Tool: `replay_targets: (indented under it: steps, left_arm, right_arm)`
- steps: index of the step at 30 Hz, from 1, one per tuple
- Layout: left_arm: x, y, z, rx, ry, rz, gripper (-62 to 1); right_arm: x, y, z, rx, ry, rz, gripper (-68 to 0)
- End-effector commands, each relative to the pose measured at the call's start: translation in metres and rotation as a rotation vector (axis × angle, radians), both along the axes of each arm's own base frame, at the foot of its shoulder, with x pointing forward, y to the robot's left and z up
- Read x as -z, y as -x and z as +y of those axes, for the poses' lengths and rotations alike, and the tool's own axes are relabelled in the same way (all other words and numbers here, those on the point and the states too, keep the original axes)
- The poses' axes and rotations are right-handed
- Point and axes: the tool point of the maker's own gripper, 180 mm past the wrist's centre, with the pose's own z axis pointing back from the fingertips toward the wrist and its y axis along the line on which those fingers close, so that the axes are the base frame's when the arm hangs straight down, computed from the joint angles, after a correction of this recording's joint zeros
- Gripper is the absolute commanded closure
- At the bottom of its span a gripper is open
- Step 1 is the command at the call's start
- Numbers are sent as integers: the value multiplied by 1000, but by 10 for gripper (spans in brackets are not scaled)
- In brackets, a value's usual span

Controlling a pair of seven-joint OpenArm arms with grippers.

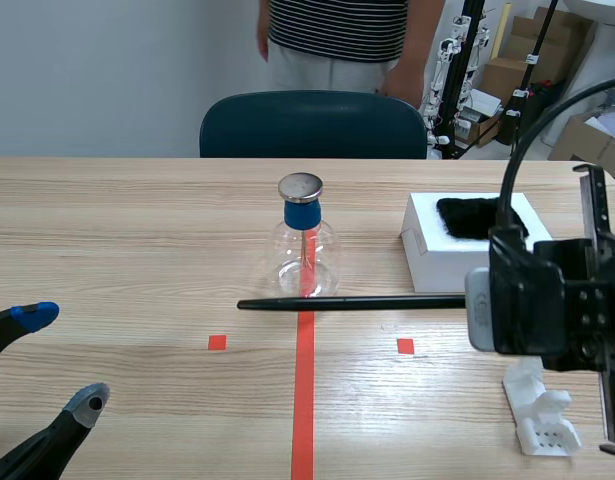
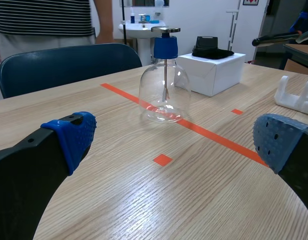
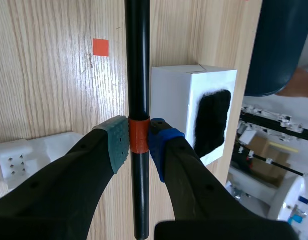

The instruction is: Do the electroscope experiment. pick up the black charging rod

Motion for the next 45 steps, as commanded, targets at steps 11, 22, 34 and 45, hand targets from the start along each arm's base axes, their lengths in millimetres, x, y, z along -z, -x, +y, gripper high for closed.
replay_targets:
  steps: [11, 22, 34, 45]
  left_arm:
    - [-9, -1, 5, -2, 14, -30, -623]
    - [-9, -1, 5, -2, 14, -30, -623]
    - [-9, -1, 5, -2, 14, -30, -623]
    - [-9, -1, 5, -2, 14, -30, -623]
  right_arm:
    - [-50, -6, 12, 70, -65, -433, -2]
    - [-60, 26, 15, 134, -106, -471, -2]
    - [-55, 60, 26, 43, -47, -433, -2]
    - [-59, 58, 17, 51, -13, -461, -2]
